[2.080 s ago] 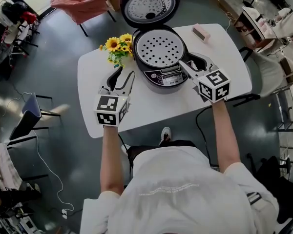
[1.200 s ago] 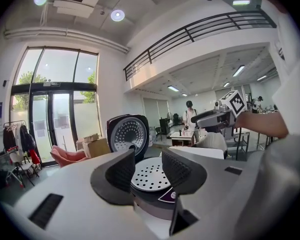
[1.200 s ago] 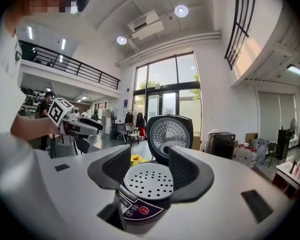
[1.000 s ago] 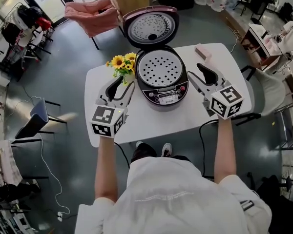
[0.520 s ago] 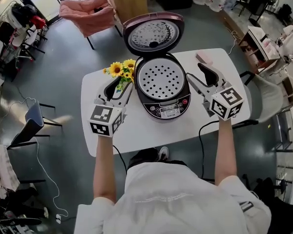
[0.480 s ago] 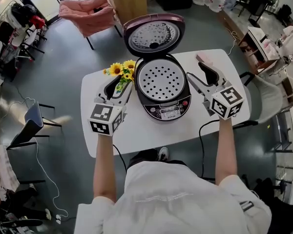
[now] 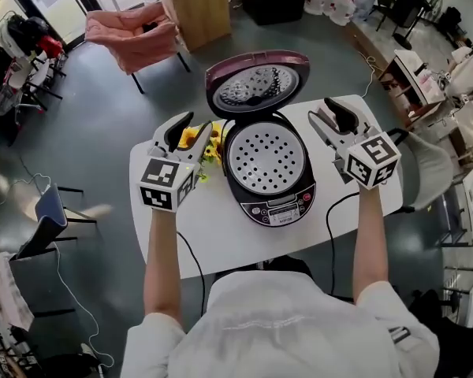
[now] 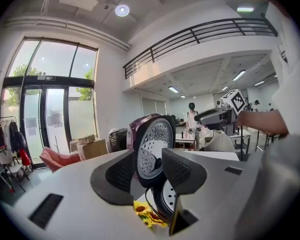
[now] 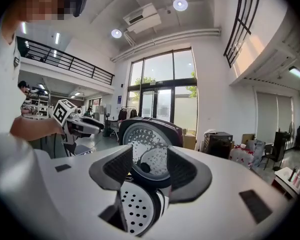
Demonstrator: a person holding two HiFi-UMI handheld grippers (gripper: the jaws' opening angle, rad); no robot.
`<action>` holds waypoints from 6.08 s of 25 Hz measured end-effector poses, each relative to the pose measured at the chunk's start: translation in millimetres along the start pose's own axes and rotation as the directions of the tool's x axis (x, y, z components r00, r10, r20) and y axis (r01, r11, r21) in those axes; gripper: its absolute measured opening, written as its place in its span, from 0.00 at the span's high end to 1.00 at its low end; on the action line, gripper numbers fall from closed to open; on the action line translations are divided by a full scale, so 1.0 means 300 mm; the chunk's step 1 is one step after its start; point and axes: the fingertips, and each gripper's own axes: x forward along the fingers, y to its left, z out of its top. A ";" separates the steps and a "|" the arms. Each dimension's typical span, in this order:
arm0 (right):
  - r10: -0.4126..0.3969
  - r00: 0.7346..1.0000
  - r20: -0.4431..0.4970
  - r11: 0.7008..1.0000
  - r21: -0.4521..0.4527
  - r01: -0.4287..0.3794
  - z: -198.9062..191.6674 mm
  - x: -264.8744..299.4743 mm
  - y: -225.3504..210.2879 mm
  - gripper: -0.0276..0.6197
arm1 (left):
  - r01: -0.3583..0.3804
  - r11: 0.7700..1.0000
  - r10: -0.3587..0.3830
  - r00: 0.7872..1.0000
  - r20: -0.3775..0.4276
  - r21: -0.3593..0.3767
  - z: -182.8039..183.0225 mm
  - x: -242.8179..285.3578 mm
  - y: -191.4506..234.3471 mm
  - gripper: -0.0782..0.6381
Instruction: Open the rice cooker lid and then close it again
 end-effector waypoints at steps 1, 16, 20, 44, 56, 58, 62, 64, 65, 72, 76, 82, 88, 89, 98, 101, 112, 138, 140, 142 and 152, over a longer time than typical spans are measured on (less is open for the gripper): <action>0.002 1.000 -0.009 1.000 -0.008 -0.002 0.003 0.013 -0.008 0.61 | 0.008 1.000 -0.008 1.000 0.000 0.003 0.005 0.018 0.017 0.64; 0.161 0.987 0.000 0.984 -0.074 -0.161 0.052 0.193 -0.171 0.54 | -0.065 0.996 0.065 0.998 -0.015 -0.057 0.064 0.199 0.075 0.62; 0.219 0.976 -0.005 0.971 -0.099 -0.219 0.070 0.237 -0.209 0.54 | -0.088 0.991 0.088 0.996 -0.013 -0.096 0.090 0.222 0.079 0.61; 0.324 0.946 -0.018 0.938 -0.123 -0.323 0.071 0.332 -0.185 0.61 | 0.035 0.992 -0.040 0.998 -0.038 -0.117 0.102 0.255 0.101 0.59; 0.282 0.957 -0.062 0.945 -0.153 -0.288 0.034 0.240 -0.133 0.61 | 0.074 0.989 -0.078 0.997 -0.027 -0.128 0.082 0.181 0.024 0.60; 0.270 0.961 -0.065 0.948 -0.157 -0.277 0.026 0.225 -0.126 0.61 | 0.090 0.988 -0.093 0.995 -0.019 -0.124 0.078 0.171 0.011 0.60; 0.251 0.965 -0.073 0.952 -0.160 -0.260 0.017 0.194 -0.105 0.61 | 0.133 0.986 -0.136 0.990 -0.021 -0.104 0.075 0.149 -0.014 0.58; 0.241 0.967 -0.086 0.954 -0.165 -0.252 0.009 0.177 -0.093 0.61 | 0.153 0.984 -0.156 0.987 -0.024 -0.096 0.069 0.137 -0.030 0.58; 0.236 0.967 -0.092 0.954 -0.167 -0.249 0.003 0.170 -0.087 0.61 | 0.162 0.982 -0.165 0.986 -0.021 -0.094 0.065 0.131 -0.038 0.58; 0.200 0.975 -0.096 0.959 -0.184 -0.215 -0.029 0.114 -0.052 0.61 | 0.252 0.966 -0.253 0.968 -0.005 -0.055 0.042 0.091 -0.088 0.58; 0.176 0.980 -0.097 0.963 -0.190 -0.191 -0.066 0.077 -0.027 0.61 | 0.303 0.953 -0.304 0.952 -0.031 -0.024 0.010 0.068 -0.127 0.57; 0.153 0.982 -0.109 0.959 -0.222 -0.174 -0.100 0.031 0.000 0.60 | 0.333 0.943 -0.332 0.941 -0.059 0.002 -0.014 0.036 -0.173 0.57; 0.177 0.971 -0.158 0.948 -0.236 -0.211 -0.133 0.002 0.028 0.60 | 0.284 0.957 -0.277 0.954 -0.112 0.051 -0.042 0.014 -0.215 0.57; 0.181 0.970 -0.162 0.947 -0.238 -0.216 -0.137 -0.005 0.030 0.60 | 0.273 0.961 -0.267 0.957 -0.113 0.044 -0.047 0.010 -0.219 0.57; 0.219 0.957 -0.190 0.929 -0.259 -0.264 -0.192 -0.053 0.068 0.58 | 0.262 0.958 -0.256 0.964 -0.070 0.112 -0.041 -0.013 -0.293 0.53; 0.227 0.953 -0.199 0.927 -0.254 -0.274 -0.220 -0.072 0.082 0.58 | 0.289 0.949 -0.278 0.955 -0.100 0.121 -0.065 -0.011 -0.327 0.55; 0.281 0.936 -0.211 0.924 -0.204 -0.324 -0.286 -0.129 0.123 0.57 | 0.257 0.962 -0.244 0.961 -0.134 0.093 -0.143 -0.048 -0.384 0.59; 0.352 0.892 -0.284 0.902 -0.150 -0.404 -0.508 -0.215 0.222 0.48 | 0.195 0.981 -0.192 0.958 -0.211 -0.007 -0.350 -0.079 -0.506 0.59; 0.357 0.885 -0.298 0.899 -0.147 -0.412 -0.530 -0.219 0.230 0.48 | 0.200 0.980 -0.195 0.955 -0.224 -0.001 -0.372 -0.081 -0.518 0.59; 0.372 0.876 -0.308 0.893 -0.140 -0.429 -0.547 -0.220 0.240 0.47 | 0.205 0.979 -0.203 0.953 -0.224 -0.015 -0.387 -0.081 -0.522 0.57; 0.372 0.868 -0.328 0.906 -0.077 -0.417 -0.605 -0.217 0.229 0.48 | 0.229 0.957 -0.262 0.945 -0.194 -0.178 -0.433 -0.078 -0.544 0.54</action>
